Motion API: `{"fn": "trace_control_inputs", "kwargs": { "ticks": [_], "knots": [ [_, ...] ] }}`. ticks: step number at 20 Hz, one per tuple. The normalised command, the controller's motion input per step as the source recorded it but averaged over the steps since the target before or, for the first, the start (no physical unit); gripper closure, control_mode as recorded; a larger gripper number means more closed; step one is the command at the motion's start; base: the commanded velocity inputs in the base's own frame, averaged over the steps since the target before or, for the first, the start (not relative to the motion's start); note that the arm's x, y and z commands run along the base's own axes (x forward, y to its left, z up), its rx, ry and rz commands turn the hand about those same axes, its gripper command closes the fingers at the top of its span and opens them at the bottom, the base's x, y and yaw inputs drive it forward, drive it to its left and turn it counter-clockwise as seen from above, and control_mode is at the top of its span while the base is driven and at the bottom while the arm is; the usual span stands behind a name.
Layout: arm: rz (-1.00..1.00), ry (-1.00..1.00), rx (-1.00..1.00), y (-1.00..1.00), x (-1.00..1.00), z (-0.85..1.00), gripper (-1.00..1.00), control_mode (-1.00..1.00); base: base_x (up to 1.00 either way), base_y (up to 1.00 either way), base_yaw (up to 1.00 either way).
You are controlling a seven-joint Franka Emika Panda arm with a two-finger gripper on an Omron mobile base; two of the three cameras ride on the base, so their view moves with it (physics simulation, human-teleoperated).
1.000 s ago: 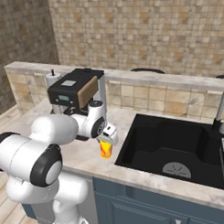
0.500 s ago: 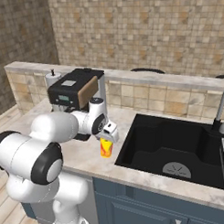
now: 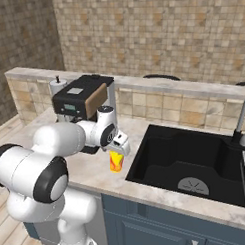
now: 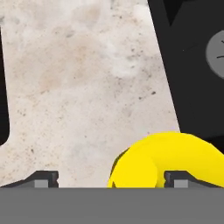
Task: Pick the cup and bowl from the counter and place them on the counter next to the sink.
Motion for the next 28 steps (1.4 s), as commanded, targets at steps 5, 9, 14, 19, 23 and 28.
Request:
{"fn": "trace_control_inputs", "kwargs": {
  "ticks": [5, 9, 14, 19, 23, 28],
  "knots": [
    [0.0, -0.04, 0.0, 0.0, -0.08, 0.21, -1.0, -1.0, 0.0, 0.0, 0.0],
    [0.0, -0.08, 0.0, 0.0, -0.11, 0.39, -1.0, -1.0, 0.0, 0.0, 0.0],
    [0.0, -0.09, 0.0, 0.0, -0.04, 0.45, -1.0, -1.0, 0.0, 0.0, 0.0],
    [0.0, -0.03, 0.0, 0.0, -0.08, 0.36, -1.0, -1.0, 0.0, 0.0, 0.0],
    [0.0, 0.0, 0.0, 0.0, -0.47, 0.19, -1.0, -1.0, 0.0, 0.0, 0.0],
    [0.0, 0.0, 0.0, -0.03, -0.74, 0.22, -1.0, -1.0, 0.0, 0.0, 0.0]
  ]
}}
